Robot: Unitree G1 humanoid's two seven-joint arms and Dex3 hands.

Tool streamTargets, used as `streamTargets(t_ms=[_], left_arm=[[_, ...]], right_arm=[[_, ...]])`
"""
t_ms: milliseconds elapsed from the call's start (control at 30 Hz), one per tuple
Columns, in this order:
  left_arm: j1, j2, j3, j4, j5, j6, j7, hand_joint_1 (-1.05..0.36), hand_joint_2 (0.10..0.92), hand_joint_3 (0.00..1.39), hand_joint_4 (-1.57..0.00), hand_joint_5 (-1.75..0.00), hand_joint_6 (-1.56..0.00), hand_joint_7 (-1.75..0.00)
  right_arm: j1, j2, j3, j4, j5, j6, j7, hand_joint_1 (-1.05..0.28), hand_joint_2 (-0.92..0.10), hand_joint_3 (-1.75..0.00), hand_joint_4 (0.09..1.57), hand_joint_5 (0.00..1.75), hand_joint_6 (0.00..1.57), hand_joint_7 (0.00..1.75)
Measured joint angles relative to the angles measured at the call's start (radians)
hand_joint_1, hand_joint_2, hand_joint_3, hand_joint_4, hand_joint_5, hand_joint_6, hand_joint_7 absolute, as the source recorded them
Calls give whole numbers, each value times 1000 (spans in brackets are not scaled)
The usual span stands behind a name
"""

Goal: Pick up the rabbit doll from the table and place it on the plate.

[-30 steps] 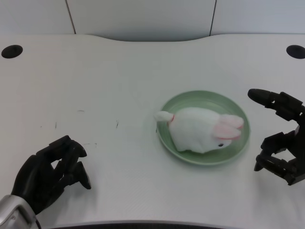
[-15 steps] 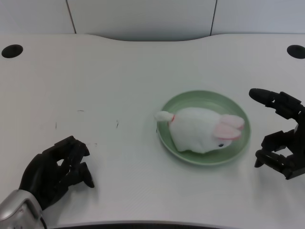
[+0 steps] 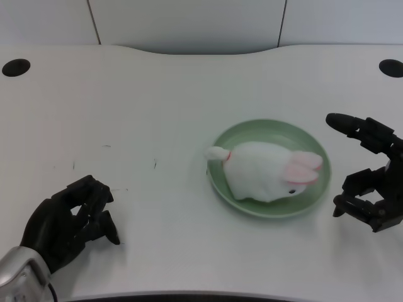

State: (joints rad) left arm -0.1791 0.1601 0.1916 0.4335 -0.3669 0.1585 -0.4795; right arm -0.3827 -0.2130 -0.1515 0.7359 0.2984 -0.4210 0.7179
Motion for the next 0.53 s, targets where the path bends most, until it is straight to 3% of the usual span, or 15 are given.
streamTargets(t_ms=[133, 367, 533], left_arm=[[0, 0, -1, -3, 3, 0, 0, -674, 921, 449, -837, -1746, -581, -1691], [3, 0, -2, -20, 4, 1, 1, -677, 921, 427, -852, -1746, -577, -1696], [8, -1, -1, -29, 3, 10, 5, -666, 921, 447, -856, -1746, -576, -1704]], right_arm=[[0, 3, 0, 4, -1, -15, 0, -49, -100, -1002, 1468, 617, 1462, 244], [0, 3, 0, -2, -1, -17, 1, -45, -87, -1026, 1469, 594, 1456, 229], [1, 3, 0, -29, -1, -20, 1, 82, -79, -1061, 1513, 583, 1462, 221]])
